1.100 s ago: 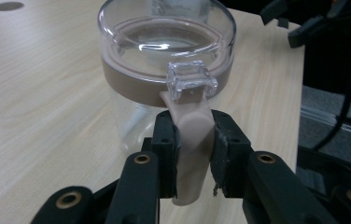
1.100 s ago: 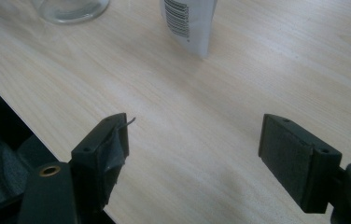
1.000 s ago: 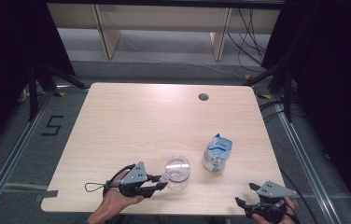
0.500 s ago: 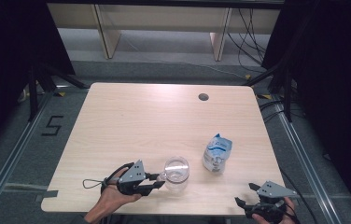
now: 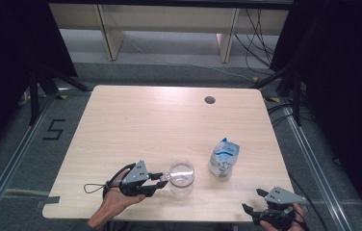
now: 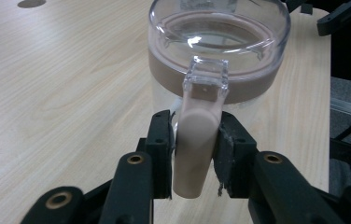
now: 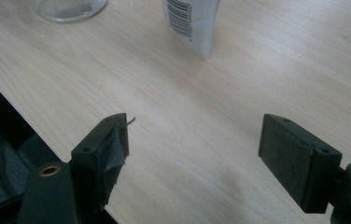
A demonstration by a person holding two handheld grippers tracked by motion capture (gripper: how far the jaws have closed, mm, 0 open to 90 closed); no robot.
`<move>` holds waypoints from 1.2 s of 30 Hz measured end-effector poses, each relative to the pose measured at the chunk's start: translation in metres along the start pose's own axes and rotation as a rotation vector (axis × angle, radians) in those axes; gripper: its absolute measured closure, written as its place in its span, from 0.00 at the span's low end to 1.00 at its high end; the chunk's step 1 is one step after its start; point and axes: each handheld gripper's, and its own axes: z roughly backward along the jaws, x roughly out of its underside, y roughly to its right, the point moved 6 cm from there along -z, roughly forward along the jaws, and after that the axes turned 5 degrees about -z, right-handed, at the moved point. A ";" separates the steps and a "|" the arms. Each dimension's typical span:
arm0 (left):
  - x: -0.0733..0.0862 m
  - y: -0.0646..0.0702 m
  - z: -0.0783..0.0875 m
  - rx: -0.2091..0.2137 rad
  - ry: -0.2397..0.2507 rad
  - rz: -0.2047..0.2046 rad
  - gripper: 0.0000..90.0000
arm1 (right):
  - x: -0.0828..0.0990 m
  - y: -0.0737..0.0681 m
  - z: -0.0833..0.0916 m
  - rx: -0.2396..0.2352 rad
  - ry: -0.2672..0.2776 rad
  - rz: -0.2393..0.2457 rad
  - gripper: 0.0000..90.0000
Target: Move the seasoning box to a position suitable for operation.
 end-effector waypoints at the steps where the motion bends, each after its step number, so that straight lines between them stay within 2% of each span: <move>1: 0.000 -0.001 0.000 -0.005 0.000 -0.004 0.75 | 0.000 0.001 0.000 0.001 0.001 0.006 0.28; 2: 0.000 0.000 0.000 -0.008 0.005 0.016 0.74 | 0.000 -0.001 0.000 0.001 -0.005 -0.014 0.28; 3: 0.000 0.000 0.000 -0.008 0.005 0.016 0.74 | 0.000 -0.001 0.000 0.001 -0.005 -0.014 0.28; 4: 0.000 0.001 0.001 -0.008 0.003 0.033 0.74 | 0.000 -0.001 0.000 0.001 -0.002 -0.012 0.28; 6: 0.000 0.001 0.001 0.000 0.007 0.032 0.70 | 0.000 -0.001 0.001 0.001 -0.001 -0.012 0.28; 7: -0.002 0.000 0.003 -0.010 0.007 0.027 0.70 | 0.000 -0.001 0.000 0.000 0.001 -0.011 0.28; 8: -0.002 0.000 0.005 -0.014 0.008 0.049 0.60 | 0.000 -0.002 0.001 -0.012 -0.006 -0.022 0.28; 9: -0.004 0.000 0.006 -0.011 0.020 0.051 0.58 | 0.000 -0.002 0.000 -0.021 0.000 -0.005 0.28; 11: -0.004 0.002 0.009 -0.017 0.020 0.078 0.52 | 0.000 -0.002 0.001 -0.022 0.001 -0.008 0.29; 12: -0.003 0.002 0.010 -0.012 0.018 0.070 0.49 | 0.000 -0.002 0.001 -0.022 0.001 -0.011 0.29; 13: -0.003 0.004 0.012 -0.020 0.019 0.098 0.46 | 0.000 -0.002 0.001 -0.024 0.004 -0.009 0.29; 14: -0.003 0.005 0.013 -0.016 0.024 0.094 0.44 | 0.000 -0.002 0.001 -0.021 0.005 -0.012 0.29; 15: -0.003 0.007 0.014 -0.017 0.033 0.130 0.42 | 0.000 -0.002 0.001 -0.021 0.006 -0.018 0.29; 17: -0.003 0.007 0.017 -0.022 0.030 0.127 0.40 | 0.000 -0.004 0.001 -0.026 0.003 -0.028 0.29; 18: -0.004 0.007 0.018 -0.036 0.035 0.148 0.40 | 0.000 -0.004 0.001 -0.032 0.007 -0.031 0.30; 19: -0.004 0.008 0.019 -0.026 0.044 0.164 0.39 | 0.001 -0.005 0.001 -0.032 0.004 -0.036 0.30; 20: -0.003 0.008 0.021 -0.029 0.047 0.184 0.39 | 0.000 -0.003 0.000 -0.035 0.011 -0.012 0.30; 22: -0.004 0.009 0.023 -0.031 0.063 0.218 0.38 | 0.000 -0.003 0.000 -0.038 0.018 -0.010 0.30; 24: -0.005 0.009 0.025 -0.037 0.059 0.223 0.38 | 0.000 -0.002 0.000 -0.037 0.028 -0.005 0.30; 25: -0.009 0.009 0.028 -0.043 0.067 0.231 0.38 | 0.002 -0.004 0.002 -0.035 0.004 -0.043 0.30; 26: -0.010 0.008 0.029 -0.046 0.069 0.216 0.38 | 0.001 -0.001 0.002 -0.025 0.018 -0.015 0.30; 27: -0.012 0.007 0.031 -0.044 0.063 0.200 0.39 | 0.001 0.000 0.001 -0.028 0.021 -0.011 0.30; 28: -0.014 0.007 0.031 -0.046 0.076 0.207 0.39 | 0.002 -0.003 0.001 -0.041 0.014 -0.034 0.30; 29: -0.014 0.007 0.032 -0.047 0.071 0.210 0.39 | 0.001 0.000 0.002 -0.020 0.024 -0.007 0.30; 31: -0.015 0.007 0.032 -0.043 0.069 0.207 0.39 | 0.002 -0.002 0.002 -0.030 0.019 -0.020 0.30; 32: -0.015 0.007 0.032 -0.044 0.070 0.210 0.39 | 0.002 -0.005 0.002 -0.042 0.013 -0.047 0.30; 34: -0.016 0.007 0.032 -0.049 0.072 0.210 0.39 | 0.002 -0.005 0.002 -0.040 0.013 -0.043 0.30; 35: -0.017 0.007 0.032 -0.045 0.075 0.211 0.39 | 0.002 -0.002 0.002 -0.037 0.016 -0.020 0.30; 36: -0.017 0.007 0.033 -0.043 0.072 0.213 0.39 | 0.002 -0.002 0.002 -0.036 0.014 -0.016 0.30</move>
